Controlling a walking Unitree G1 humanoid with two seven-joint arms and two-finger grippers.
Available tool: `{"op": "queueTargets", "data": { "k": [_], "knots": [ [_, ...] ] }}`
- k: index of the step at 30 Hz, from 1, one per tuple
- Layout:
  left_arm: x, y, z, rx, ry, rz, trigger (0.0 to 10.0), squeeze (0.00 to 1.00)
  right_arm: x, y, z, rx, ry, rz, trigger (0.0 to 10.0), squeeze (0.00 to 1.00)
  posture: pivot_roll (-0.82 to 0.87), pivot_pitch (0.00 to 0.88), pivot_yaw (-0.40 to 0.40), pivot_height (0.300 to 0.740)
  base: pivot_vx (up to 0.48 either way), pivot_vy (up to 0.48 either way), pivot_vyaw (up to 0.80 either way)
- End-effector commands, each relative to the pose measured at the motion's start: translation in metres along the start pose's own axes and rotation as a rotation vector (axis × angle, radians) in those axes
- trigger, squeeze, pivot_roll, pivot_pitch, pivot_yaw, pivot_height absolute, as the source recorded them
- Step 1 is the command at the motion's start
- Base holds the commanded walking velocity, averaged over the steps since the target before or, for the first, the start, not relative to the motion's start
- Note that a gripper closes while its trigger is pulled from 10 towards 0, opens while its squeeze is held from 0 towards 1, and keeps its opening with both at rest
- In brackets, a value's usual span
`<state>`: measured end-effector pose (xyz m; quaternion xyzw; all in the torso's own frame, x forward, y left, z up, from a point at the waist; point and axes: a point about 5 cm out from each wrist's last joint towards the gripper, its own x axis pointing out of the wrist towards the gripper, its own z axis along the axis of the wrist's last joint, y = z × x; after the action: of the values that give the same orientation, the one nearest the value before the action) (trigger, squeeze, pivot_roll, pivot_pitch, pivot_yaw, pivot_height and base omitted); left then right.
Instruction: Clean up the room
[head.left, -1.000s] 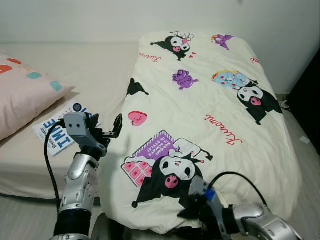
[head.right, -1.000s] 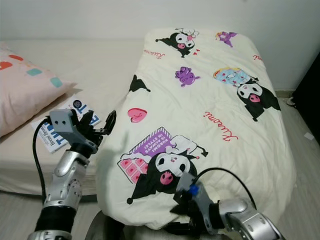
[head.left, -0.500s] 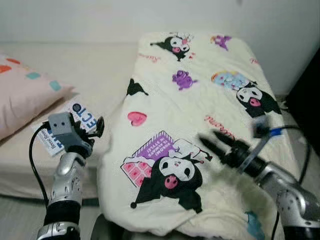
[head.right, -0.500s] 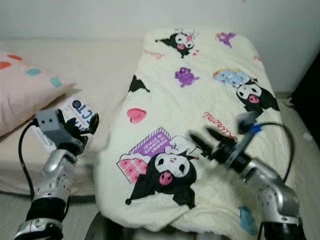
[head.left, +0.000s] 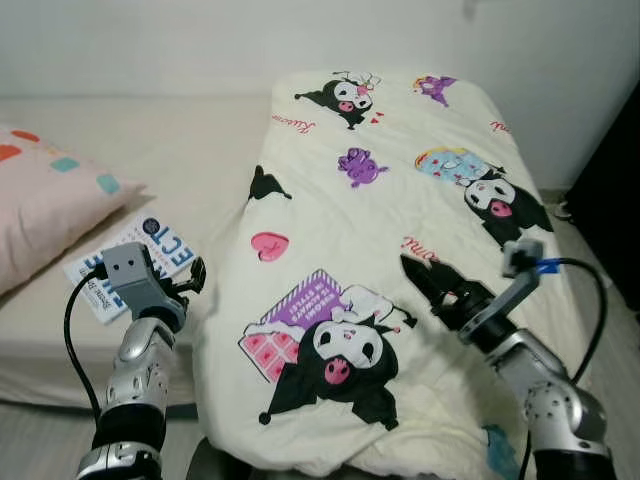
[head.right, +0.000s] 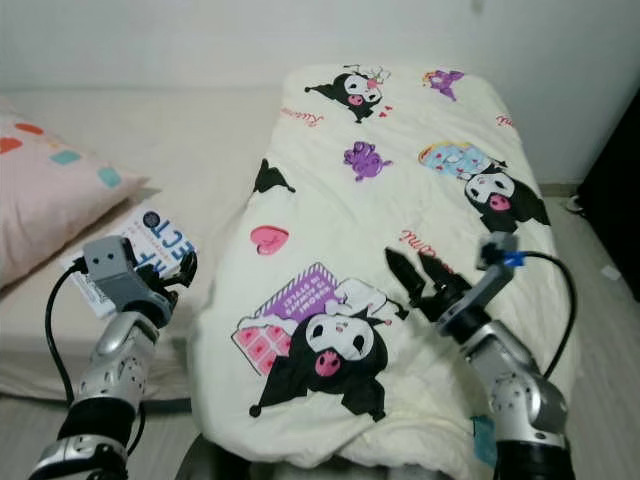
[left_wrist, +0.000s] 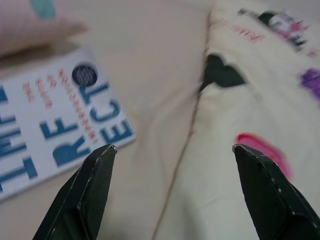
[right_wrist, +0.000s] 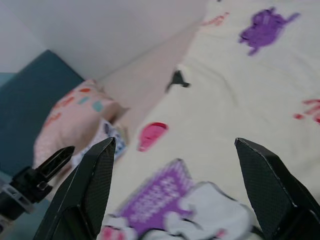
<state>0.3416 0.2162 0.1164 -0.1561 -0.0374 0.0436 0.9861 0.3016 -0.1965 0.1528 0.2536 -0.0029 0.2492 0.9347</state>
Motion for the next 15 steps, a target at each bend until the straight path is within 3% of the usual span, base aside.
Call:
{"op": "queueTargets", "data": {
  "k": [1, 5, 15],
  "knots": [
    [-0.003, 0.003, -0.004, 0.002, 0.002, -0.006, 10.0, 0.00, 0.003, 0.003, -0.003, -0.007, 0.010, 0.016, 10.0, 0.00, -0.09, 0.140, 0.059, 0.612, 0.000, 0.000, 0.00],
    [-0.004, 0.002, -0.009, 0.016, 0.015, -0.018, 10.0, 0.00, 0.006, 0.004, -0.006, -0.010, 0.014, 0.015, 10.0, 0.00, -0.09, 0.139, 0.062, 0.626, 0.000, 0.000, 0.00],
    [-0.021, 0.016, -0.042, 0.078, 0.147, 0.002, 10.0, 0.00, 0.003, 0.000, -0.025, 0.003, 0.062, -0.020, 10.0, 0.00, -0.08, 0.127, 0.061, 0.657, 0.000, 0.000, 0.00]
  ]
}}
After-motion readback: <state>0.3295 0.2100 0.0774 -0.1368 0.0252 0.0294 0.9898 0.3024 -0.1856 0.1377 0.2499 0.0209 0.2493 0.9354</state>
